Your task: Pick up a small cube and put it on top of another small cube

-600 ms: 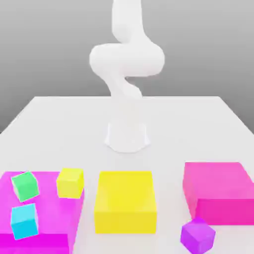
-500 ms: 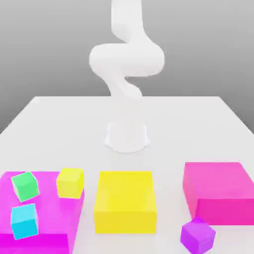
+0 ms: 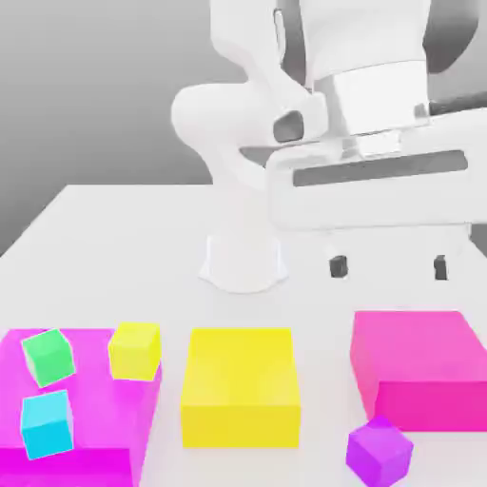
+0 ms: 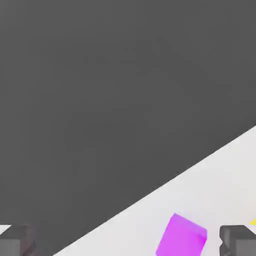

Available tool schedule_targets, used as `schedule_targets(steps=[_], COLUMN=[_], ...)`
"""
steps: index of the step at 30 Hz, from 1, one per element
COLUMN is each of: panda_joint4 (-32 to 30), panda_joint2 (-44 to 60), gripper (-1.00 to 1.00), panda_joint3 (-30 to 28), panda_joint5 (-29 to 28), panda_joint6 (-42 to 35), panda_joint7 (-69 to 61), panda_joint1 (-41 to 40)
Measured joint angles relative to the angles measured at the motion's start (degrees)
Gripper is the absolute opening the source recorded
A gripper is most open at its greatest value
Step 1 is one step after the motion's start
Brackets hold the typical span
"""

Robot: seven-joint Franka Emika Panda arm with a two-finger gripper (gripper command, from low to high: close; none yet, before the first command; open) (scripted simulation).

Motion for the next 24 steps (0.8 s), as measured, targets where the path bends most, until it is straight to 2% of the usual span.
schedule_targets(steps=[4,8,13,14,20,24], panda_joint4=[-0.99,-1.9,-0.67,-0.38,-0.23,-1.32], panda_joint2=[8.18,16.05,26.3,27.9,28.7,23.0], gripper=[0.0,0.0,0.0,-1.0,-1.0,-1.0], panda_joint3=[-0.32,-3.6,-6.69,-7.04,-7.18,-6.27], panda_joint5=[-5.05,-11.22,-14.89,-15.15,-15.3,-14.16], panda_joint6=[3.34,6.38,13.6,14.87,15.65,11.05], panda_joint7=[13.77,28.37,34.29,34.56,34.71,33.85], panda_joint1=[2.86,7.56,10.78,11.06,11.18,10.54])
